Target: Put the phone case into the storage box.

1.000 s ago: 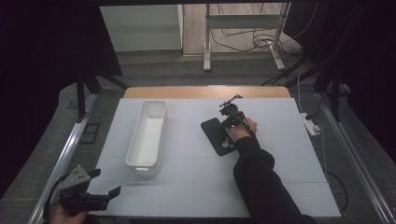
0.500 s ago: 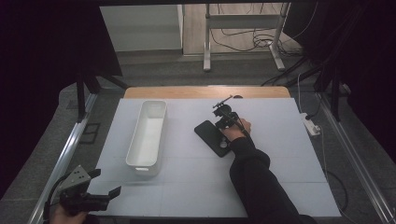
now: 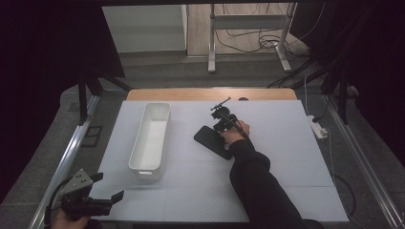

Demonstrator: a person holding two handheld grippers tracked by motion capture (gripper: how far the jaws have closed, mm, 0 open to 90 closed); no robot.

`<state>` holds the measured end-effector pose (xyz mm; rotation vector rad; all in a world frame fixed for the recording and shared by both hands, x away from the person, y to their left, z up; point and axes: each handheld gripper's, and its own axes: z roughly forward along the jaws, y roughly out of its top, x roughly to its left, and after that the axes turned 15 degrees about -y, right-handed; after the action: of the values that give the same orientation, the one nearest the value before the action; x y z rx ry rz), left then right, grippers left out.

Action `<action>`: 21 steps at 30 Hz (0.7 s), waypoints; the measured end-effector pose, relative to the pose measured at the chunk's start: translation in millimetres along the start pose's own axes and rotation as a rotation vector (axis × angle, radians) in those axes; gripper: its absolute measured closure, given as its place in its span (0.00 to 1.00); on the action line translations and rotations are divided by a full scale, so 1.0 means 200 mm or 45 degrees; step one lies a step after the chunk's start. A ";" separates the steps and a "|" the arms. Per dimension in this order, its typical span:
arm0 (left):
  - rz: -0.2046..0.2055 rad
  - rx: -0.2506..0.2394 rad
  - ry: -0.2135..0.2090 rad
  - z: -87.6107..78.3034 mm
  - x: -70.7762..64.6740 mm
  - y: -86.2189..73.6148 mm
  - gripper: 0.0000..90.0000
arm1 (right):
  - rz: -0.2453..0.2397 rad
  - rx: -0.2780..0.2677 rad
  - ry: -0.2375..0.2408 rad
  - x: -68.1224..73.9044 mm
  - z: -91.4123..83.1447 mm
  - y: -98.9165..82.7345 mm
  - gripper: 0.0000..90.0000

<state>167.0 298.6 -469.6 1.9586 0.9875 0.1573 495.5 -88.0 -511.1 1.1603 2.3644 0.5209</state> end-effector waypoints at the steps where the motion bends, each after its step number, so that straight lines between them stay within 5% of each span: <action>1: 0.000 0.000 0.000 0.00 0.00 0.00 0.01 | -0.005 -0.003 0.008 0.01 0.00 0.00 0.99; 21: 0.006 0.005 0.002 0.00 0.00 0.00 0.01 | -0.091 -0.032 0.121 0.23 -0.02 0.04 0.99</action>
<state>166.8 298.0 -469.6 1.9649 0.9845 0.1597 473.6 -47.8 -514.7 1.0576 2.4620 0.5918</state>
